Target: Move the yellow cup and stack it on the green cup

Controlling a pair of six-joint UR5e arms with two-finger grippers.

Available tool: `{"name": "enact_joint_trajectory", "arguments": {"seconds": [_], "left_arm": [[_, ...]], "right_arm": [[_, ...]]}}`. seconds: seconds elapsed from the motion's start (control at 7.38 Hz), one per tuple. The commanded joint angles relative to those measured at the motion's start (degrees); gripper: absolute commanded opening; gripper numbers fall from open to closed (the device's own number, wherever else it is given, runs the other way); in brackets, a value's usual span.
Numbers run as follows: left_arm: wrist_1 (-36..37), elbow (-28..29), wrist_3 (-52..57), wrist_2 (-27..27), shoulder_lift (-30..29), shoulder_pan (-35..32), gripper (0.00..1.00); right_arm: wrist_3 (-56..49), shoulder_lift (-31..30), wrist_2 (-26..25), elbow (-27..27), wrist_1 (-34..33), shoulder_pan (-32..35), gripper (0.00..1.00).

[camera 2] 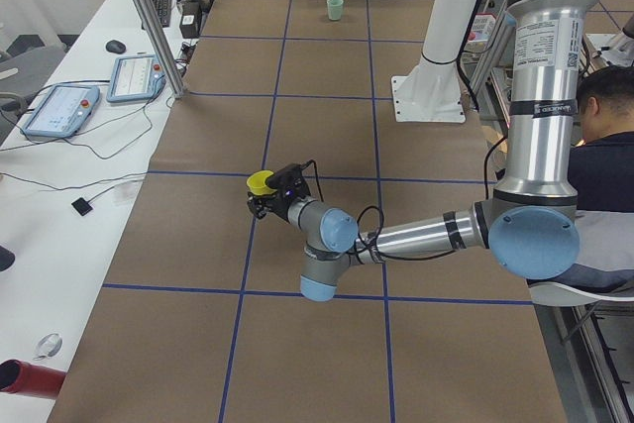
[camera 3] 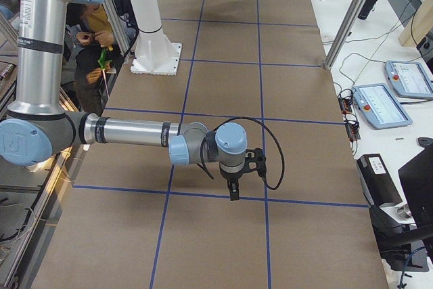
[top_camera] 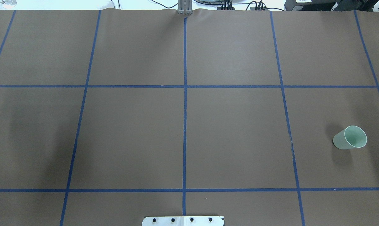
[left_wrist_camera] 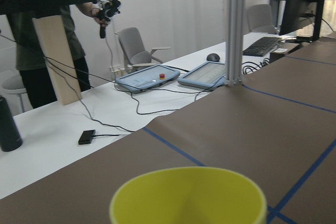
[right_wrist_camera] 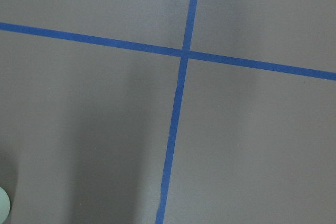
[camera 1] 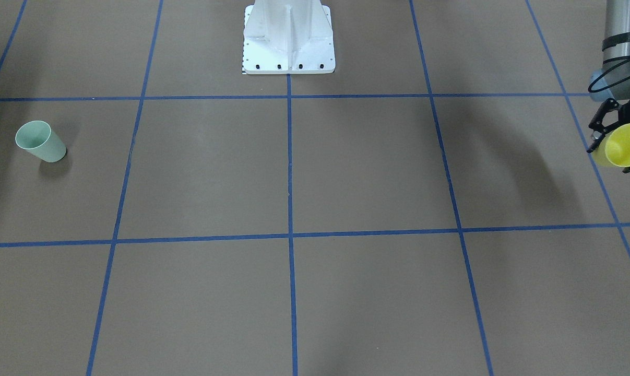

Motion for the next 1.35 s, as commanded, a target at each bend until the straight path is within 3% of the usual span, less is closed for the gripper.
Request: {"name": "enact_joint_trajectory", "arguments": {"seconds": [0.0,0.27,0.41,0.68,0.95,1.22], "left_arm": [[0.29,-0.1,0.7,-15.88,-6.22,0.13,0.02],[0.29,0.52,0.79,-26.36,-16.13,1.09,0.0],[0.2,-0.35,0.53,-28.85,-19.48,2.58,0.0],[0.37,0.07,0.53,-28.52,-22.4,7.49,0.0],[6.49,0.34,1.23,-28.08,-26.27,9.36,0.0],[7.49,0.52,1.32,-23.71,-28.21,12.42,0.0]], "right_arm": [[0.09,0.35,0.76,0.12,0.12,0.0,1.0],[0.26,0.88,0.76,0.82,1.25,0.0,1.0],[0.44,1.23,0.67,0.91,2.65,0.0,1.0],[0.7,3.33,0.58,0.81,3.81,0.0,1.0],[1.14,3.69,3.02,1.08,3.99,0.0,1.0],[10.74,6.05,5.92,3.71,5.13,-0.43,1.0]]}}
